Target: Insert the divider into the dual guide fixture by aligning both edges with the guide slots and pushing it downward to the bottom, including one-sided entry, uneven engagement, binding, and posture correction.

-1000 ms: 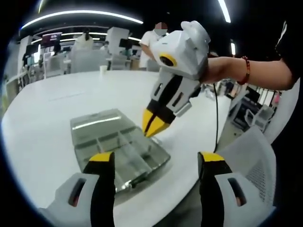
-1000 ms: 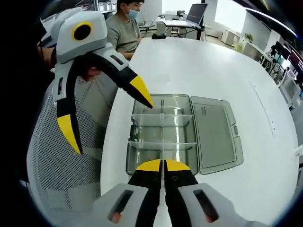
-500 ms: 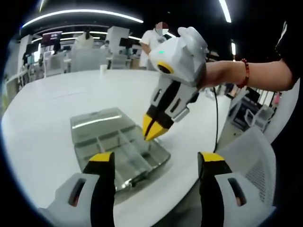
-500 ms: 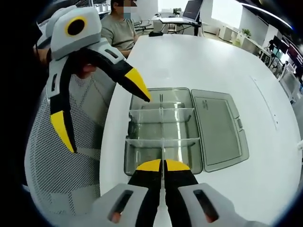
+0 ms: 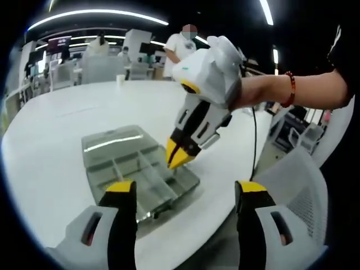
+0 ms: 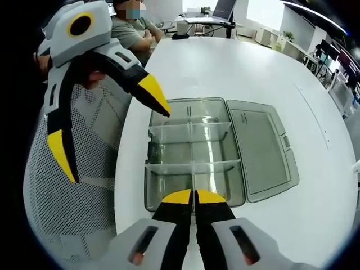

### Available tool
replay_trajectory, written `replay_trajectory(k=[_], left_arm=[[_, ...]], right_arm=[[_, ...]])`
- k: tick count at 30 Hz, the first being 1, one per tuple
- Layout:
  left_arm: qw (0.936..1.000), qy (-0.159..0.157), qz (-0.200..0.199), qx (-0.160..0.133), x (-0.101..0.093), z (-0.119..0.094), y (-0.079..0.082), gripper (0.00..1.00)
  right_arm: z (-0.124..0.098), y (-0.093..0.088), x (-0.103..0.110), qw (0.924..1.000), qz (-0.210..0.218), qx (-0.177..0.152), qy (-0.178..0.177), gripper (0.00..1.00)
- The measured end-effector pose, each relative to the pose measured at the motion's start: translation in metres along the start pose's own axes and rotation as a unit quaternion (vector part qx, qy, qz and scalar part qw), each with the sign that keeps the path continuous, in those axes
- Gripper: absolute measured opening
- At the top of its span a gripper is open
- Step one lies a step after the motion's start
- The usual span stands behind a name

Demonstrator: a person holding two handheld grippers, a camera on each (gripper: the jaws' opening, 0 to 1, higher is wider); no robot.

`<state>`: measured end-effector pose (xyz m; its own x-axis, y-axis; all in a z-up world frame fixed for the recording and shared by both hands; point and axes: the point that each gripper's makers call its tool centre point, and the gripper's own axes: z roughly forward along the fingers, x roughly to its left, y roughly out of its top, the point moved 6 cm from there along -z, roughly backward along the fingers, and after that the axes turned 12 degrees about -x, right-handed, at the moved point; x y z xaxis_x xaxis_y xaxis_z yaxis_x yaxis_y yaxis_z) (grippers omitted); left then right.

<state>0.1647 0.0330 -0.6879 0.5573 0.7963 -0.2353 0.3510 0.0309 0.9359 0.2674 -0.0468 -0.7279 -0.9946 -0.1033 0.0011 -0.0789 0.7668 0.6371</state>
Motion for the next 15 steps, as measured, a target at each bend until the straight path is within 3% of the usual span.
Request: replay_trajectory(k=[15], left_arm=[[0.9999,-0.008,0.004,0.006,-0.0052,-0.0025,-0.0017,0.71]], right_arm=[[-0.0056,-0.0014,0.0076,0.9979,0.035,-0.037,-0.039,0.02]])
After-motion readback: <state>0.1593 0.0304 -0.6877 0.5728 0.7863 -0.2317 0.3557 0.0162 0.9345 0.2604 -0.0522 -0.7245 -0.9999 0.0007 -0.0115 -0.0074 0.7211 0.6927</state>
